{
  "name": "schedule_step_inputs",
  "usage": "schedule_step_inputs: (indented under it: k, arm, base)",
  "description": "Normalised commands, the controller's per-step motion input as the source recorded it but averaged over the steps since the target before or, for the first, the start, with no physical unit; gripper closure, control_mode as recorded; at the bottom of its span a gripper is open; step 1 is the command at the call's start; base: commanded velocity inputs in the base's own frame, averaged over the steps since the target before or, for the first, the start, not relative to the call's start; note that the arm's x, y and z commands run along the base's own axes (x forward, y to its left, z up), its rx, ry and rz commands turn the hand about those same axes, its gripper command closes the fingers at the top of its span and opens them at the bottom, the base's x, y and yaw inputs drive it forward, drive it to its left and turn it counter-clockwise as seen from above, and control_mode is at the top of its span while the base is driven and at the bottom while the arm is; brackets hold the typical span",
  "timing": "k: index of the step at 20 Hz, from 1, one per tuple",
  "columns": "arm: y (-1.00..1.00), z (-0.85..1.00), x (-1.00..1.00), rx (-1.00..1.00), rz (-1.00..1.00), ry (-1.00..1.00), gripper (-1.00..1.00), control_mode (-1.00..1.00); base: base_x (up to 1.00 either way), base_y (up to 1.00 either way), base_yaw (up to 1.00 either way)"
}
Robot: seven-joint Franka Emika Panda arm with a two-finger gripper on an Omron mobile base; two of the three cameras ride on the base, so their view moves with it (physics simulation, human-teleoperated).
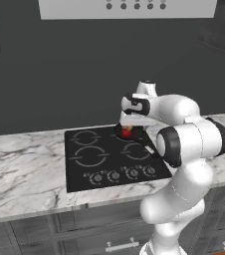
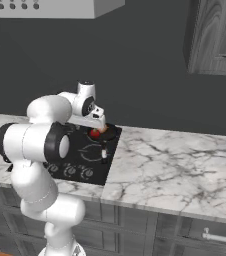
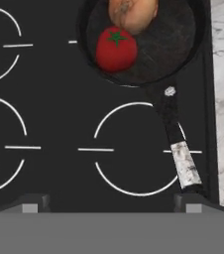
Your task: Place the pan on the rear right burner on the stove. Then place the tomato and the onion in the pan and turn on the rear right burner.
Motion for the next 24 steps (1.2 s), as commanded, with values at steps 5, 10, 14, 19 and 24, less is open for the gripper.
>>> schedule_step_inputs:
  k: [5, 10, 14, 19, 24]
  arm:
    - [0.08, 0.1, -0.71, 0.0, 0.0, 0.05, -1.0, -1.0]
    - [0.25, 0.01, -0.6, 0.0, 0.0, 0.06, -1.0, -1.0]
    - [0.16, 0.0, -0.52, 0.0, 0.0, 0.08, -1.0, -1.0]
    - [0.0, 0.0, -0.3, 0.0, 0.0, 0.12, -1.0, -1.0]
    - [0.0, -0.01, -0.11, 0.0, 0.0, 0.14, -1.0, -1.0]
  base:
    - [0.0, 0.0, 0.0]
    - [0.0, 0.0, 0.0]
    - [0.0, 0.0, 0.0]
    - [0.0, 0.0, 0.0]
    - [0.0, 0.0, 0.0]
